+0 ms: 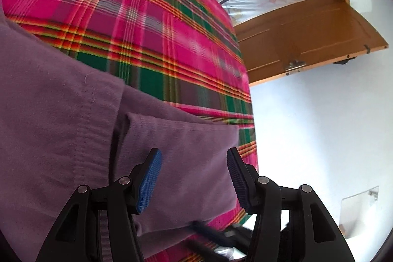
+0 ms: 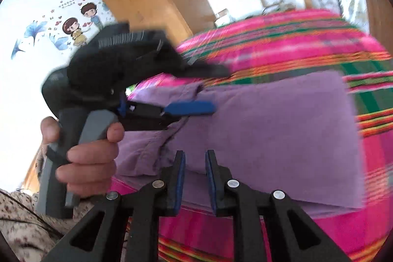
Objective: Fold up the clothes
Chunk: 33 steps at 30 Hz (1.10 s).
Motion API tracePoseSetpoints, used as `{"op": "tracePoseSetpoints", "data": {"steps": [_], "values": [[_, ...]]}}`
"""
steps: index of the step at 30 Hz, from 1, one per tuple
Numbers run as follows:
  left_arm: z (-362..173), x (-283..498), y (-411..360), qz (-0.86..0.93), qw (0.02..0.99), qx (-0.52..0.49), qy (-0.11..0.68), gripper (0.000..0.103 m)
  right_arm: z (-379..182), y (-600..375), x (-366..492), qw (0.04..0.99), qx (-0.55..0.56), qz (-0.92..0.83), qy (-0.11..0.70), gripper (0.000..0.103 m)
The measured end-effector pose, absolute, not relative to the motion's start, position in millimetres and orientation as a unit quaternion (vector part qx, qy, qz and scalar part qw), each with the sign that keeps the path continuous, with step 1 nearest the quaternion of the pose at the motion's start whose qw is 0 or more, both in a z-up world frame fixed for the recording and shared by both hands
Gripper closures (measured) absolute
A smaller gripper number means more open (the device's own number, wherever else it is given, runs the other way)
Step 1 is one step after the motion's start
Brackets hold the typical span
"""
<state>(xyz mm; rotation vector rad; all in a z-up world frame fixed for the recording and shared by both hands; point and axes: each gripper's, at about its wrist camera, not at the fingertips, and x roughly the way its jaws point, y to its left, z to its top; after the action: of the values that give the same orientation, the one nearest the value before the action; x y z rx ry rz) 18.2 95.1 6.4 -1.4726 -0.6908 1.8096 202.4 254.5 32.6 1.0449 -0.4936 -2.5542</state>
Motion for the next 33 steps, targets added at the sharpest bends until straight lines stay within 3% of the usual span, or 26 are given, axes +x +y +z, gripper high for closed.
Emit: {"op": "tracePoseSetpoints", "data": {"steps": [16, 33], "values": [[1, 24, 100, 0.709, 0.345, -0.569, -0.233, 0.046, 24, 315, 225, -0.026, 0.358, -0.923, -0.14, 0.086], [4, 36, 98, 0.707, 0.342, -0.583, -0.207, 0.046, 22, 317, 229, -0.041, 0.351, -0.928, -0.12, 0.085]]}}
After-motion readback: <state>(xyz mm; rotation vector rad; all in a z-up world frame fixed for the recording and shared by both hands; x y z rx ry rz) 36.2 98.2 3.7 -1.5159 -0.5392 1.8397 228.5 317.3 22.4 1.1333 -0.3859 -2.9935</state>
